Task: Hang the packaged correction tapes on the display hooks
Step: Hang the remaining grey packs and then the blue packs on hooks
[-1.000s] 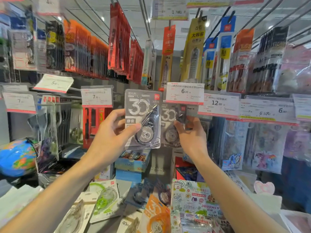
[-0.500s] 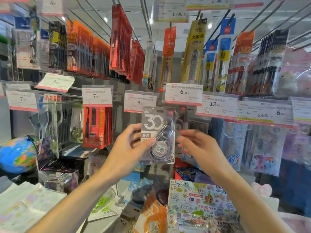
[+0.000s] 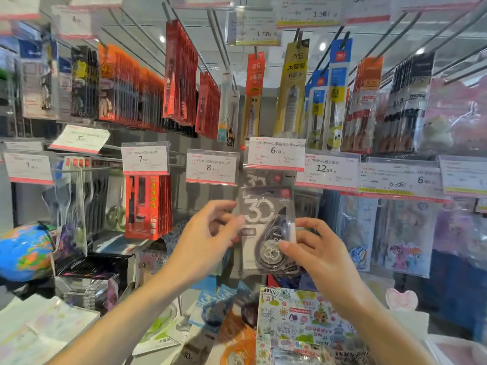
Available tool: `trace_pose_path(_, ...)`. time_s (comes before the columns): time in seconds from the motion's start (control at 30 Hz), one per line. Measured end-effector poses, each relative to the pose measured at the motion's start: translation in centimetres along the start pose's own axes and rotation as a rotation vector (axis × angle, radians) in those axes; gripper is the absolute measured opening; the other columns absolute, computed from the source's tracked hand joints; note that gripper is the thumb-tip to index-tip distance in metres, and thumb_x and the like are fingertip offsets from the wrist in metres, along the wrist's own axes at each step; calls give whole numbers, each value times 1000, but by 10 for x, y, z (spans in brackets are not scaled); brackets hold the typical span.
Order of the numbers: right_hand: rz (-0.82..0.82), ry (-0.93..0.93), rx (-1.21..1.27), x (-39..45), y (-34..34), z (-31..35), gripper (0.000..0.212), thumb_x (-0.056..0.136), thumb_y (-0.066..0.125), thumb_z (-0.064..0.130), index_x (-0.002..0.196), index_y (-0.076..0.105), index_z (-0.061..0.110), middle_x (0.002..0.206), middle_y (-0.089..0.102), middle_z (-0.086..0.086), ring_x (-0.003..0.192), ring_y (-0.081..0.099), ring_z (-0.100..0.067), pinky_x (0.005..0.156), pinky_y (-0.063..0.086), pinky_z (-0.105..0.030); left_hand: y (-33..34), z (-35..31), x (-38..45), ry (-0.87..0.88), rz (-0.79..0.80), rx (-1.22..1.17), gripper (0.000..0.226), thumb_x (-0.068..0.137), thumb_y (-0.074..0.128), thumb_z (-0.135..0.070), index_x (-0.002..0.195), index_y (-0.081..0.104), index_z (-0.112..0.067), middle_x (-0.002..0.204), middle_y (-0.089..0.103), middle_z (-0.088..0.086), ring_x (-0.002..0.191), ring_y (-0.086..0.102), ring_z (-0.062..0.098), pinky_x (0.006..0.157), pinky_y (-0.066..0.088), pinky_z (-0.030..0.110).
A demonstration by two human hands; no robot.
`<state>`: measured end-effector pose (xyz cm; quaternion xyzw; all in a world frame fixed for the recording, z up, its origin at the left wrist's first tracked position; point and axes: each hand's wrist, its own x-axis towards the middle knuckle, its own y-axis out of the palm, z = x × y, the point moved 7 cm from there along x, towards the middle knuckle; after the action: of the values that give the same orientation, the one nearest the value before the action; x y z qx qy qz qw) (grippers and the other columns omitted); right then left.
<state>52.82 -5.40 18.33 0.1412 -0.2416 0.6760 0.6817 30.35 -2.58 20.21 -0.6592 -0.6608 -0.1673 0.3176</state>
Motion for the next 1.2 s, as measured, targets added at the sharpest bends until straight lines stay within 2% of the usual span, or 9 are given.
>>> trace_pose_path(0.2, -51, -50, -16, -3, -20, 10, 58, 73, 82, 42, 123, 59, 25, 104, 81, -2, 99, 78, -17, 84, 61, -28, -8, -60, 34, 132, -13, 42, 12, 100, 63, -34, 112, 61, -34, 87, 78, -11, 70, 73, 8, 68, 58, 26)
trace_pose_path(0.33, -66, -83, -1, -5, -22, 13, 55, 75, 81, 40, 123, 59, 24, 102, 80, -5, 97, 78, -20, 83, 58, -19, -11, -83, 39, 215, -32, 101, 17, 100, 64, -30, 115, 59, -28, 85, 78, -10, 69, 72, 13, 70, 59, 32)
trace_pose_path(0.57, -49, -144, -27, 2, -8, 27, 48, 80, 79, 44, 121, 58, 31, 102, 79, 0, 98, 77, -16, 88, 58, -22, -17, -93, 36, 271, -27, 99, 17, 100, 64, -22, 115, 61, -28, 83, 78, -9, 66, 72, 10, 64, 57, 22)
trace_pose_path(0.7, -46, -156, -36, 8, -2, 31, 57, 80, 78, 46, 127, 54, 25, 103, 79, 1, 98, 77, -17, 87, 60, -33, -19, -90, 36, 263, -28, 97, 16, 100, 65, -21, 113, 61, -28, 84, 79, -7, 66, 71, 13, 63, 56, 22)
trace_pose_path(0.83, -61, -165, -37, 10, 1, 33, 59, 78, 77, 50, 126, 53, 26, 101, 79, 2, 96, 77, -15, 84, 60, -30, -19, -88, 35, 260, -16, 83, 17, 100, 65, -19, 114, 61, -26, 84, 79, -3, 65, 71, 12, 61, 55, 19)
trace_pose_path(0.93, -65, -172, -31, 12, 3, 32, 49, 86, 78, 38, 127, 54, 27, 97, 79, 2, 90, 78, -15, 79, 57, -19, -18, -86, 34, 257, 4, 76, 18, 99, 65, -19, 114, 61, -29, 83, 79, -5, 65, 71, 11, 61, 56, 19)
trace_pose_path(1.03, -63, -183, -24, 13, 5, 29, 44, 93, 77, 26, 128, 52, 33, 97, 79, 2, 90, 78, -15, 81, 57, -16, -18, -82, 34, 254, 18, 71, 18, 99, 65, -20, 112, 61, -32, 83, 79, -5, 64, 71, 9, 60, 53, 15)
trace_pose_path(1.1, -75, -189, -33, 14, 7, 27, 47, 93, 76, 25, 131, 50, 35, 98, 79, 5, 90, 78, -15, 80, 58, -17, -18, -77, 33, 243, 21, 75, 17, 99, 66, -22, 111, 62, -33, 83, 79, -5, 65, 72, 10, 62, 55, 18)
trace_pose_path(1.2, -115, -202, -48, 14, 8, 24, 54, 94, 76, 27, 135, 45, 43, 102, 77, 15, 88, 78, -10, 77, 58, -15, -18, -56, 28, 185, -16, 97, 13, 96, 68, -28, 104, 65, -38, 83, 77, -3, 70, 72, 14, 69, 59, 33)
